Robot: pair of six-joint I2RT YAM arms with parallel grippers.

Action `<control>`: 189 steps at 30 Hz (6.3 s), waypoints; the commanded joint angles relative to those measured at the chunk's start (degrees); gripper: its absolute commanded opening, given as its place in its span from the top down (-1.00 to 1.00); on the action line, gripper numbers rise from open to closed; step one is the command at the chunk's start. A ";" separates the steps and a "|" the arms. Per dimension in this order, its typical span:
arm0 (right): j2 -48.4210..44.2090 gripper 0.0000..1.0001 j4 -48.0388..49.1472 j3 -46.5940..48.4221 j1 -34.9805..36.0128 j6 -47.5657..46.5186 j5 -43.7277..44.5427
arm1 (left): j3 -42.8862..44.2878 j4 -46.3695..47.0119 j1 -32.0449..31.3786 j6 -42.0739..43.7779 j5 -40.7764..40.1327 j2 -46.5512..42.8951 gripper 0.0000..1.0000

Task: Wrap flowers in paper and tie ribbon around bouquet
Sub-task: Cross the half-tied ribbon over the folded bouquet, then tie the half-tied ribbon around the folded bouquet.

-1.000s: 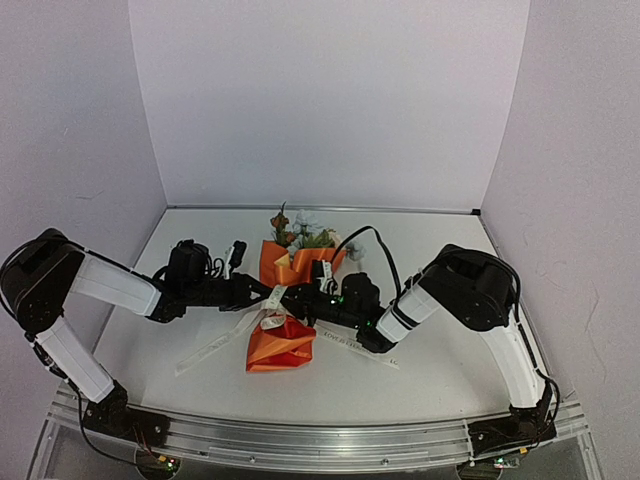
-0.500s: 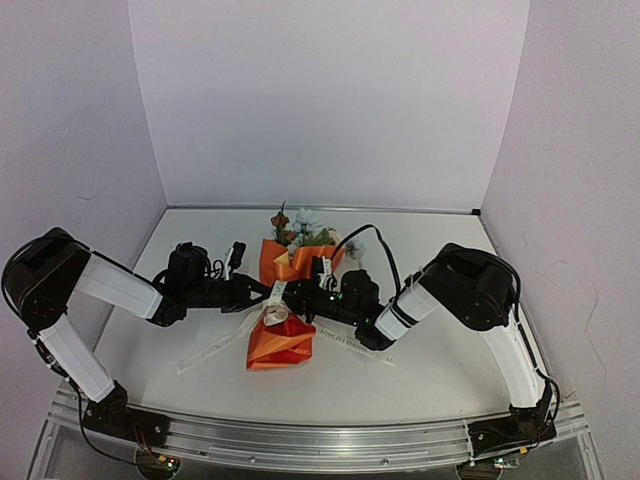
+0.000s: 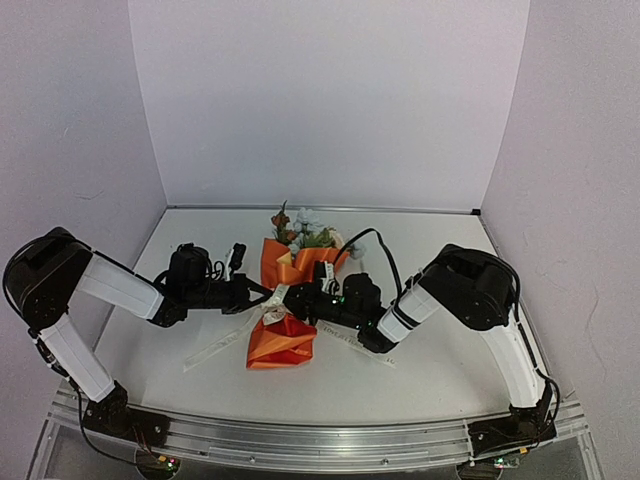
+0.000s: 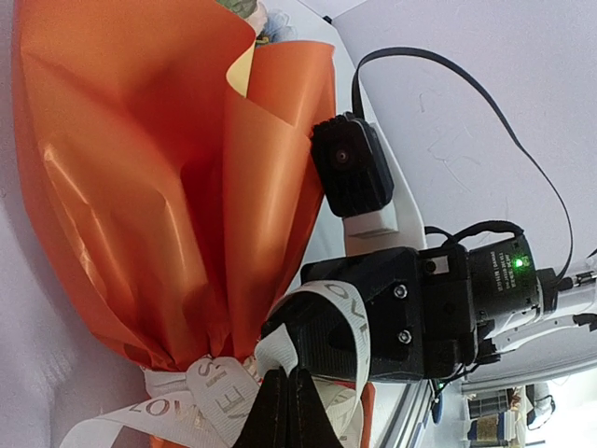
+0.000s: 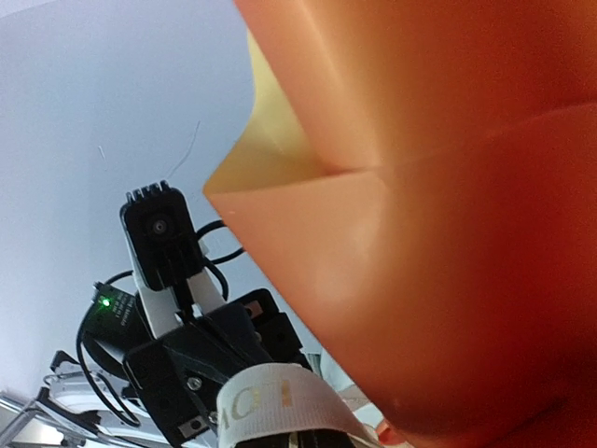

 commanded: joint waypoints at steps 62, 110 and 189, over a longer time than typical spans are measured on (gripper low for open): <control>-18.91 0.06 -68.93 11.85 11.42 -26.39 21.93 | 3.91 -5.87 -1.03 0.30 -5.24 -3.39 0.99; -29.23 1.00 -88.75 5.82 10.82 -32.18 34.78 | 3.75 -12.12 0.13 -0.24 -14.37 -8.20 0.92; -26.77 1.00 -99.85 12.85 10.35 -42.60 36.28 | 15.51 -18.46 -0.86 -6.11 -11.04 3.41 0.43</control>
